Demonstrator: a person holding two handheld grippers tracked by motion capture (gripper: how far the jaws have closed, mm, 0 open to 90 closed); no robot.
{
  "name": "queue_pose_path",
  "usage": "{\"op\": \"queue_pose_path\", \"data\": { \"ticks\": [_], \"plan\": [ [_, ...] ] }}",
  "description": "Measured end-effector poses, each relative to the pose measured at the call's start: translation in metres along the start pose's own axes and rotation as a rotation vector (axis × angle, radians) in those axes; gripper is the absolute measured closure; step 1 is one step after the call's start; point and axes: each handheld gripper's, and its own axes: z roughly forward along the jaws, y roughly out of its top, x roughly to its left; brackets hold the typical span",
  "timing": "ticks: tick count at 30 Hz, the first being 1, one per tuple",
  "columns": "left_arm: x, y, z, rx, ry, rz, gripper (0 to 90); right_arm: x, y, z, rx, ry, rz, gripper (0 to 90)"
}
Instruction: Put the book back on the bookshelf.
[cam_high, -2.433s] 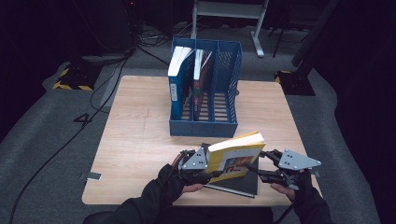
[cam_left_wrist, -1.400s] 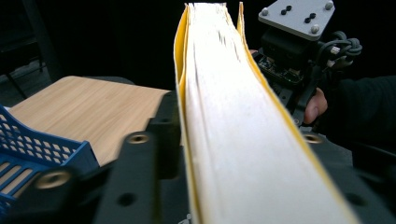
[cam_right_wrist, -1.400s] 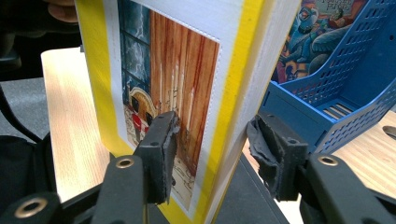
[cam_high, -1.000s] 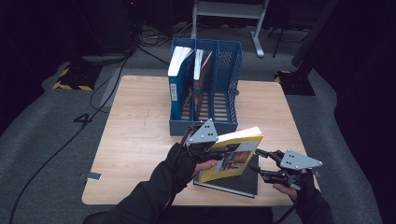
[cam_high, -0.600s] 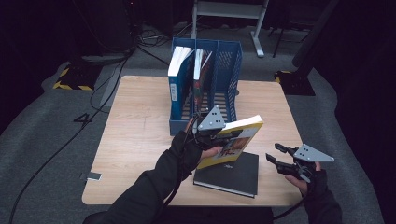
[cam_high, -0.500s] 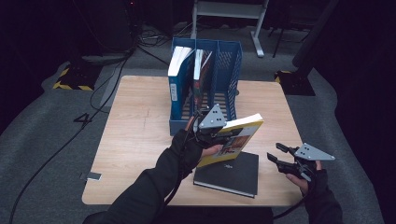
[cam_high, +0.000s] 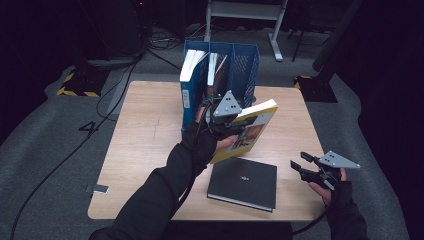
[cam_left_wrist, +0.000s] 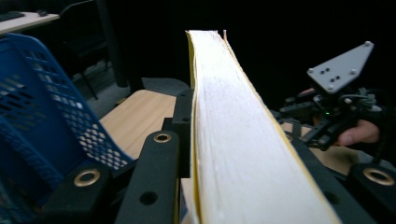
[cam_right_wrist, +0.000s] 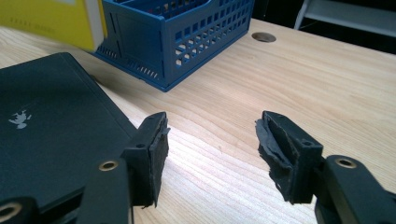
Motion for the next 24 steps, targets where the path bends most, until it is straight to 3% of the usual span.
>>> {"op": "queue_pose_path", "data": {
  "ticks": [10, 24],
  "plan": [
    [0.024, 0.013, -0.010, -0.018, 0.085, -0.032, 74.8, 0.000, -0.001, 0.003, 0.014, 0.004, 0.008, 43.2],
    [0.056, 0.026, -0.025, -0.016, 0.270, -0.102, 74.8, 0.001, -0.003, 0.006, 0.037, -0.008, 0.003, 43.2]
  ]
}}
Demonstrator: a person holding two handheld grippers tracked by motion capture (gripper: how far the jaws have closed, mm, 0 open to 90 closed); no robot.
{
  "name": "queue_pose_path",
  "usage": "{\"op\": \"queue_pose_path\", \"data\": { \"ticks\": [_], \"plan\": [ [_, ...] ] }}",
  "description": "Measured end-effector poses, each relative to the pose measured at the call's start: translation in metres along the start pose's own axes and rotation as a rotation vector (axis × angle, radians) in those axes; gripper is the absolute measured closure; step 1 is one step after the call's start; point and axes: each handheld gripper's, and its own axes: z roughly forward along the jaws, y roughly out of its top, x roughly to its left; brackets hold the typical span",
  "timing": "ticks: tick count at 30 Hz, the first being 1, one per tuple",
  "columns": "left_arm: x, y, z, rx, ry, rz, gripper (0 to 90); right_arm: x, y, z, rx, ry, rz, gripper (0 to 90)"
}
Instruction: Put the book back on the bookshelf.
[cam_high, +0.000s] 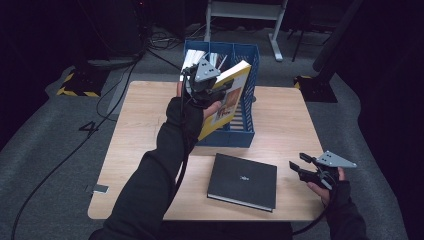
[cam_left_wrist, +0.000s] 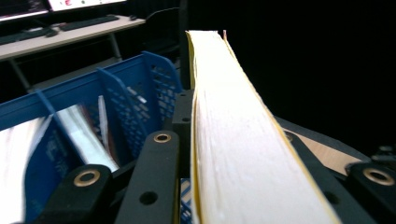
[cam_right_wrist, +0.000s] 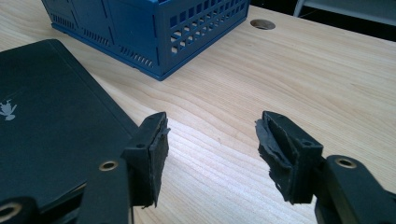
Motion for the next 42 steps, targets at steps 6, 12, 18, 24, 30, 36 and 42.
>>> {"op": "queue_pose_path", "data": {
  "ticks": [6, 12, 18, 24, 30, 36, 42],
  "plan": [
    [0.006, 0.000, 0.002, 0.035, 0.067, -0.016, 74.8, 0.001, 0.000, 0.001, 0.003, -0.002, -0.005, 43.1],
    [0.010, -0.001, 0.016, 0.048, 0.110, -0.052, 74.8, 0.003, 0.000, 0.003, 0.012, 0.001, -0.017, 43.1],
    [0.011, 0.002, 0.033, 0.068, 0.159, -0.053, 74.8, 0.005, 0.000, 0.004, 0.016, 0.005, -0.028, 43.1],
    [0.014, 0.004, 0.053, 0.094, 0.213, -0.089, 74.8, 0.007, 0.000, 0.005, 0.026, 0.009, -0.043, 43.1],
    [0.019, 0.006, 0.066, 0.112, 0.237, -0.118, 74.8, 0.009, 0.000, 0.004, 0.027, 0.009, -0.058, 43.1],
    [0.022, 0.005, 0.085, 0.127, 0.312, -0.158, 74.7, 0.010, 0.000, 0.004, 0.028, 0.005, -0.067, 43.2],
    [0.023, 0.006, 0.099, 0.136, 0.359, -0.190, 74.8, 0.011, 0.000, 0.004, 0.025, 0.011, -0.078, 43.2]
  ]
}}
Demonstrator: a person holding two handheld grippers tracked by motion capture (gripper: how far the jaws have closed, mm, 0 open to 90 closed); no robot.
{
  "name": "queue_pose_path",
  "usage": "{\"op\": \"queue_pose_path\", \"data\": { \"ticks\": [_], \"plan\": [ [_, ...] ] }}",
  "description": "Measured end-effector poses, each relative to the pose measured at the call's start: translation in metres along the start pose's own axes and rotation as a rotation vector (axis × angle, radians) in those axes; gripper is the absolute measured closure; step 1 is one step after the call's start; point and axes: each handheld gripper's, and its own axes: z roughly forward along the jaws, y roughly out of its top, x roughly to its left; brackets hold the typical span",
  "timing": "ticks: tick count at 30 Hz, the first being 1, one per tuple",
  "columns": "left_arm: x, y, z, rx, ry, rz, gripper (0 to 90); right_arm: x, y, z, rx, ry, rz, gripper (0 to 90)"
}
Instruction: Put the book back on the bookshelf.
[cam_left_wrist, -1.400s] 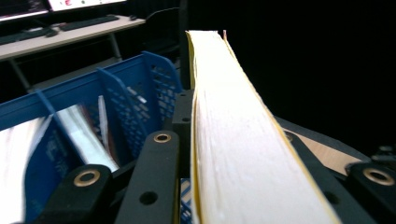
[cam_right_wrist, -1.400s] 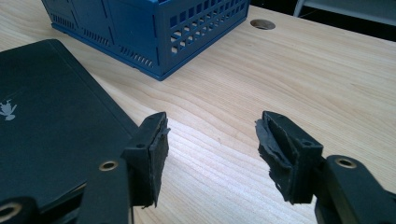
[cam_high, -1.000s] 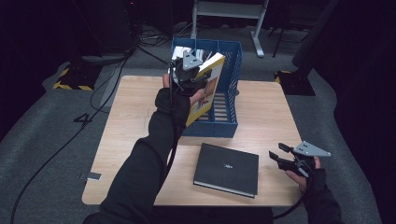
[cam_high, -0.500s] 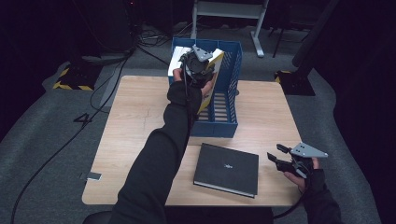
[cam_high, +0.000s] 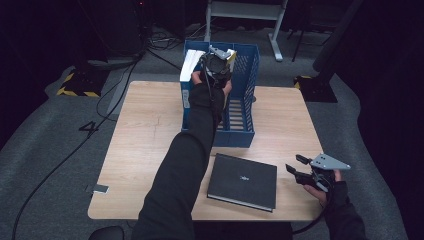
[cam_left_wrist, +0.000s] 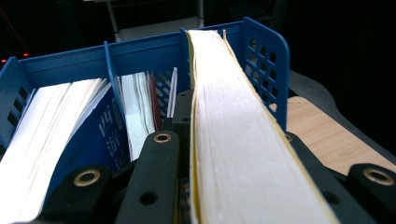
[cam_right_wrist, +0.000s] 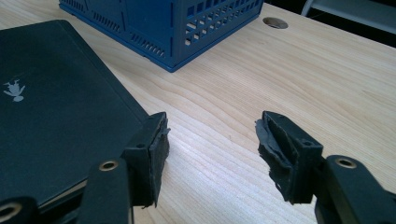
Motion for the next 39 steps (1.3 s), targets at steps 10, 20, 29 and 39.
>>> {"op": "queue_pose_path", "data": {
  "ticks": [10, 20, 29, 39],
  "plan": [
    [-0.006, 0.012, 0.021, 0.022, 0.089, -0.085, 74.8, 0.002, 0.000, 0.001, 0.003, 0.008, -0.005, 43.2],
    [-0.014, 0.010, 0.041, 0.033, 0.113, -0.107, 74.8, 0.004, 0.000, 0.002, 0.002, 0.022, -0.009, 43.4],
    [-0.015, 0.006, 0.053, 0.034, 0.133, -0.125, 74.8, 0.003, 0.000, 0.002, 0.000, 0.026, -0.009, 43.4],
    [-0.023, -0.008, 0.059, 0.015, 0.154, -0.107, 74.6, 0.004, 0.000, 0.004, 0.006, 0.028, -0.013, 43.5]
  ]
}}
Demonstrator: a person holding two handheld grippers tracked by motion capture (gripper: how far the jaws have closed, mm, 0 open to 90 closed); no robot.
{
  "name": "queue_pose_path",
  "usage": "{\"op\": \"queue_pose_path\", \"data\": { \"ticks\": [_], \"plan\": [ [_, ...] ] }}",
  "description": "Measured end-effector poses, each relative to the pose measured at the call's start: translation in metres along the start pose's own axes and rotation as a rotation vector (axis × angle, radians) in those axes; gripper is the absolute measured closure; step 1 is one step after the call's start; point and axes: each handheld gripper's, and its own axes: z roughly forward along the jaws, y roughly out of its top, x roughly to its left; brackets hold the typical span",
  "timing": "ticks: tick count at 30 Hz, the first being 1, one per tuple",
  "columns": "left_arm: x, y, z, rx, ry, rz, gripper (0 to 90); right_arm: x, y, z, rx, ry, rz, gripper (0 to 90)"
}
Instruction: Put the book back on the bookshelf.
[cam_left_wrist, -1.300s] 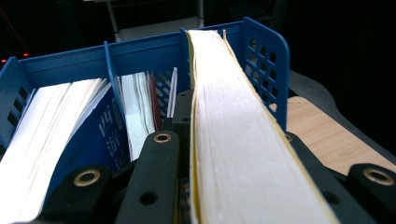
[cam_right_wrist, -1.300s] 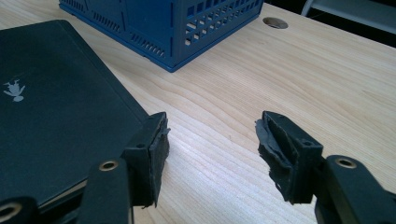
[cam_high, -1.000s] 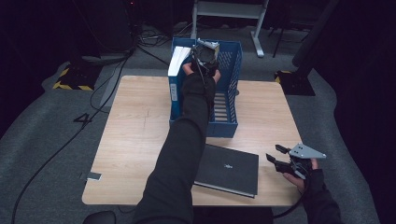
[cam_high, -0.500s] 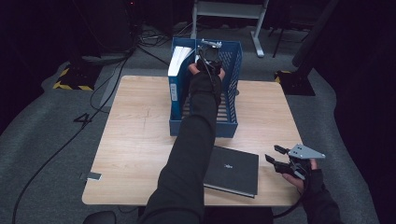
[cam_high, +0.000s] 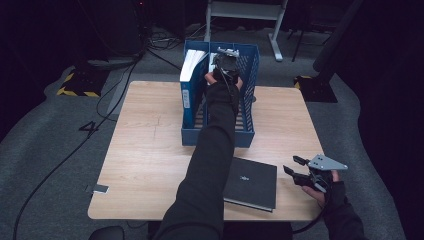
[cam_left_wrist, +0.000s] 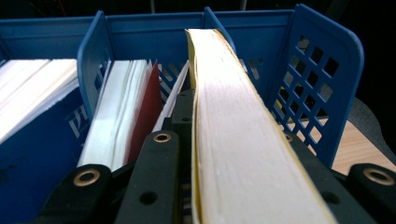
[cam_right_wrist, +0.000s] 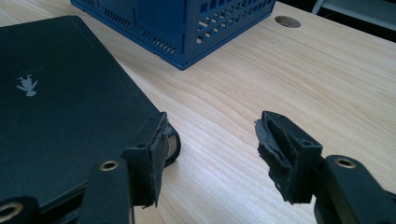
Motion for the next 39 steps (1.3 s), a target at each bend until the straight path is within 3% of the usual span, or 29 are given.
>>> {"op": "queue_pose_path", "data": {
  "ticks": [2, 5, 10, 18, 23, 31, 39],
  "plan": [
    [-0.001, -0.003, 0.001, 0.002, 0.008, 0.000, 74.6, 0.000, 0.000, 0.000, 0.000, 0.001, -0.004, 43.5],
    [-0.001, -0.011, 0.004, 0.016, 0.003, -0.034, 74.6, 0.002, 0.001, 0.000, -0.001, 0.003, -0.006, 43.6],
    [0.001, -0.019, 0.007, 0.010, -0.006, -0.044, 74.5, 0.002, 0.001, 0.000, -0.007, 0.005, -0.010, 43.6],
    [-0.001, -0.024, 0.005, -0.007, -0.010, 0.013, 74.1, 0.002, 0.001, 0.000, -0.002, 0.007, -0.016, 43.6],
    [-0.004, -0.027, 0.003, -0.005, 0.012, 0.039, 73.8, 0.003, 0.001, 0.001, 0.002, 0.006, -0.017, 43.7],
    [-0.009, -0.031, 0.002, 0.010, -0.005, 0.053, 71.2, 0.004, 0.001, 0.001, 0.005, 0.005, -0.016, 43.8],
    [-0.004, -0.031, -0.001, 0.023, -0.024, 0.068, 69.5, 0.003, 0.001, 0.001, 0.004, 0.002, -0.014, 43.7]
  ]
}}
